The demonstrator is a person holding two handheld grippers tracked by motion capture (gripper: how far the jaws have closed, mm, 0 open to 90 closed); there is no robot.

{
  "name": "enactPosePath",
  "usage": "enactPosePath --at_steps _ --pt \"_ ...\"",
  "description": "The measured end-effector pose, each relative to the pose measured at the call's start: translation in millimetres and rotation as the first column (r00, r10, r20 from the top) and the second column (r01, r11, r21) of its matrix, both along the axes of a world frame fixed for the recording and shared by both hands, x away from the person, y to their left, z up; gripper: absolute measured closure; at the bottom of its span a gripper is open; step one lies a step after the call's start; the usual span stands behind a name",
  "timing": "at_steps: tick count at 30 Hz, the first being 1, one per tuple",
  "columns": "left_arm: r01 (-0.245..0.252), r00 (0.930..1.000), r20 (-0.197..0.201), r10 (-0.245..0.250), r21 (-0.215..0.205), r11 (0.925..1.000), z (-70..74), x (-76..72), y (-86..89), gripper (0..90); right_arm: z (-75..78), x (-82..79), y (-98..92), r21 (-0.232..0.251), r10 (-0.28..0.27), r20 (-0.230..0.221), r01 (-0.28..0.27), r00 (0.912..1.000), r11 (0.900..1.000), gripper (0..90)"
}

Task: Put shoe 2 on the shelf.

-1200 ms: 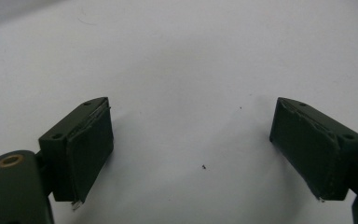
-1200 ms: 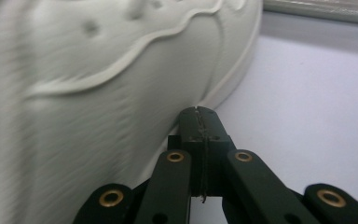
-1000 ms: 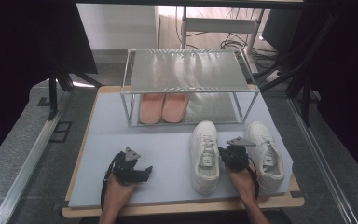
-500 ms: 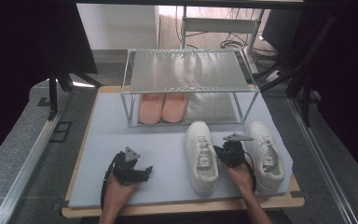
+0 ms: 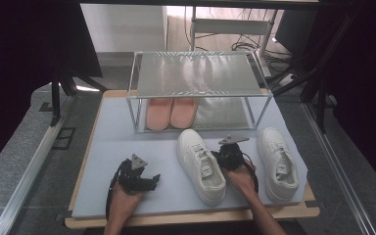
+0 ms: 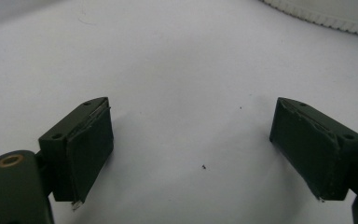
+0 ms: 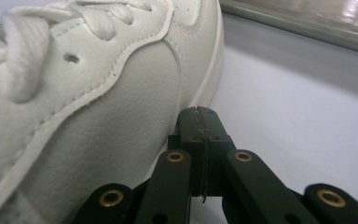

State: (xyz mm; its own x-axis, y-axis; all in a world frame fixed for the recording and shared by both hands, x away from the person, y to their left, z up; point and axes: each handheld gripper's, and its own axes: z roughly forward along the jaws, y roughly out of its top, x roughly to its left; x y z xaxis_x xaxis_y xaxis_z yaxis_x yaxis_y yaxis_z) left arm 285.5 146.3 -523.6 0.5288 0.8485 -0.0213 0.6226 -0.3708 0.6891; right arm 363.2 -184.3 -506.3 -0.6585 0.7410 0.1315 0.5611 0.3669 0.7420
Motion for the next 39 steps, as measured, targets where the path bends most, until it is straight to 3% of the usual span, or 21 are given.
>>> enactPosePath --at_steps 6,8,12,23,34,39 --pt "0.001 1.0000 0.001 -0.001 0.001 1.0000 0.0 -0.1 0.0 13.4 -0.8 3.9 15.4 -0.004 0.088 0.013 -0.088 0.9961 0.996 90.0" --pt "0.001 1.0000 0.001 -0.001 0.001 1.0000 0.0 -0.1 0.0 13.4 0.1 3.5 12.6 -0.002 0.091 0.010 -0.091 0.9958 0.996 90.0" --pt "0.001 1.0000 0.001 -0.001 0.001 1.0000 0.0 -0.1 -0.1 13.4 5.4 0.8 5.4 -0.011 0.076 0.014 -0.076 0.9970 0.997 90.0" --pt "0.001 1.0000 0.001 -0.001 0.002 1.0000 0.0 -0.1 -0.1 13.4 28.1 -21.0 -19.2 -0.024 0.018 -0.012 -0.019 0.9998 1.000 67.3" --pt "-0.002 1.0000 0.003 0.002 -0.001 1.0000 -0.1 -0.2 -0.3 13.4 50.5 -44.6 -31.6 -0.025 0.017 0.002 -0.017 0.9999 1.000 53.2" --pt "-0.002 1.0000 0.003 0.002 -0.001 1.0000 -0.2 -0.2 -0.4 13.4 57.6 -54.2 -36.5 -0.011 0.019 -0.015 -0.019 0.9997 1.000 50.1"
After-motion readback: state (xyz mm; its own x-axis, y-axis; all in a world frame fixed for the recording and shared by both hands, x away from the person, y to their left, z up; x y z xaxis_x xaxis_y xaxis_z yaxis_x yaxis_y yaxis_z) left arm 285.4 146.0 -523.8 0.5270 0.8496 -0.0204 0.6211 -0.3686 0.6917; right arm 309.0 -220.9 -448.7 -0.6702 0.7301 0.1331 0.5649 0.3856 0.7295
